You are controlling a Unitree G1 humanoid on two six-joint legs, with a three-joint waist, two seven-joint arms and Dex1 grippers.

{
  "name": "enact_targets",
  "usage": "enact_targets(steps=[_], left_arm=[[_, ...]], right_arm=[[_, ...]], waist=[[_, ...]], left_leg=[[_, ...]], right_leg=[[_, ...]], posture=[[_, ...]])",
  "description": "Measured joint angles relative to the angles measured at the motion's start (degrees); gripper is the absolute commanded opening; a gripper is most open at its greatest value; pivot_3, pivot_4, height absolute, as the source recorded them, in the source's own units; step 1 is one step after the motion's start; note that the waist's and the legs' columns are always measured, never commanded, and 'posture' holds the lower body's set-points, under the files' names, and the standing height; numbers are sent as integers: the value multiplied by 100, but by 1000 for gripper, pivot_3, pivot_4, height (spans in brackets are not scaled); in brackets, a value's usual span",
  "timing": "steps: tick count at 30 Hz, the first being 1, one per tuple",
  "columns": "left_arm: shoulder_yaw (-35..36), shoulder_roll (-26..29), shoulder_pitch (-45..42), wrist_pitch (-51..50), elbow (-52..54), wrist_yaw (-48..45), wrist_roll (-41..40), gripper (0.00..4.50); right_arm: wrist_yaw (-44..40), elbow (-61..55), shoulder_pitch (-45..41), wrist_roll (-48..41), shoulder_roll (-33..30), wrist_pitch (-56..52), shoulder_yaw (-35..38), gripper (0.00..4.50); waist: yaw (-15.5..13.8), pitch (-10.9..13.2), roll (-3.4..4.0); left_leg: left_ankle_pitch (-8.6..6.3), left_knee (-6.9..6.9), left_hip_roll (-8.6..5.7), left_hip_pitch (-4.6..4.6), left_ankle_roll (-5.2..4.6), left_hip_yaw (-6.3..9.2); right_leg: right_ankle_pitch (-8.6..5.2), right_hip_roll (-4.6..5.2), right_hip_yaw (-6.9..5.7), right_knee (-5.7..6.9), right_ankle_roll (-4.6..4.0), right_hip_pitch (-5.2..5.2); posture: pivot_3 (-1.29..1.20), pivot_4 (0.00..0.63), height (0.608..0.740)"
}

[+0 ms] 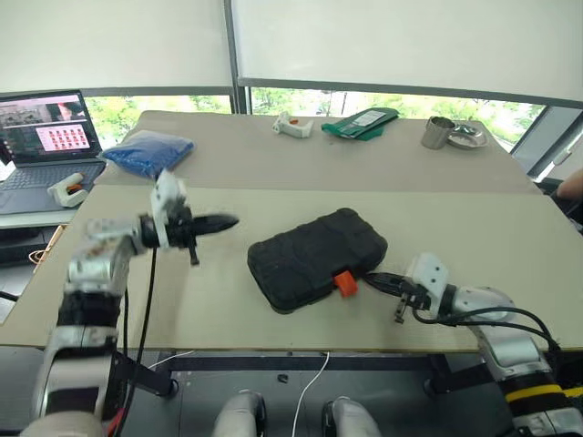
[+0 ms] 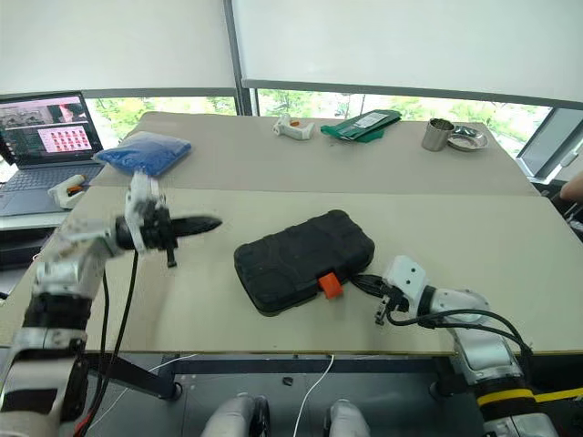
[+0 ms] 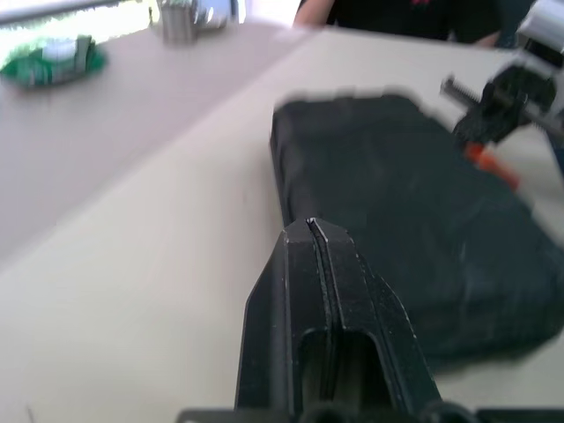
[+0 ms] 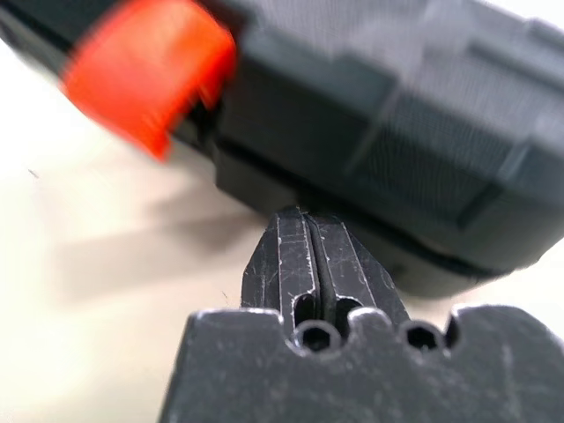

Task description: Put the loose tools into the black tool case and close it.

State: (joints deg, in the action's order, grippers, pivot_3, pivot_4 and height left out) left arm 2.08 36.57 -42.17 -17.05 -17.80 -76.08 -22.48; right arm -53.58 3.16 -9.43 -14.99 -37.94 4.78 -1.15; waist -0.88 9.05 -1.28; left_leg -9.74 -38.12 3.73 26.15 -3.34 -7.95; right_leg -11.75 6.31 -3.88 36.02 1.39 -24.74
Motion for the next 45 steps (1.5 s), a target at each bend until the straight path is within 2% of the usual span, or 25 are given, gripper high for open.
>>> enact_targets(steps=[4,6,12,19,25,33,45], left_arm=[[-797,-794,-125,63,-73,61,354,6],[-1264,-1367,-249,525,-568,320,802,6],[-1781,-2065,-861,1123,-1537,946,1626,6],[-1908,-2144,-875,1257,-1677,1031,1863,6],[-1837,-2167,-630,1007,-1315,959,1767,6],[-1689,-2243,-592,957,-1292,1118,1757,6],[-1643,-2301,-452,948,-1175,1245,1770,6]], right_arm=[[172,-399,452,-222,84,-205,262,36],[312,-857,614,-472,209,-415,425,36],[486,-1755,839,-639,417,-667,318,36],[759,-1865,847,-326,701,-798,-115,36],[821,-1328,826,257,854,-797,-637,36],[866,-870,545,475,1074,-767,-745,36],[864,-438,171,632,1043,-767,-734,36]], waist=[[-19,0,0],[4,0,-1],[32,0,-1],[28,-7,8],[27,-21,24],[28,-22,25],[39,-22,25]], left_leg=[[-14,-5,-6,-9,18,3],[2,-12,-6,-4,-10,8],[4,-11,-1,-6,-13,14],[-18,-9,7,-50,20,16],[-21,-3,5,-64,20,14],[-21,-3,4,-63,21,13],[-22,-3,6,-83,24,13]], right_leg=[[-6,1,-1,-2,-9,14],[-3,-6,-1,3,-7,10],[-2,-14,1,5,-7,5],[-22,-8,0,-2,-35,45],[-24,-1,0,-6,-36,50],[-23,0,0,-4,-36,50],[-22,2,0,-5,-37,49]], posture=[[0,150,740],[0,150,740],[0,150,740],[0,150,740],[0,150,740],[0,150,740],[0,150,740]])
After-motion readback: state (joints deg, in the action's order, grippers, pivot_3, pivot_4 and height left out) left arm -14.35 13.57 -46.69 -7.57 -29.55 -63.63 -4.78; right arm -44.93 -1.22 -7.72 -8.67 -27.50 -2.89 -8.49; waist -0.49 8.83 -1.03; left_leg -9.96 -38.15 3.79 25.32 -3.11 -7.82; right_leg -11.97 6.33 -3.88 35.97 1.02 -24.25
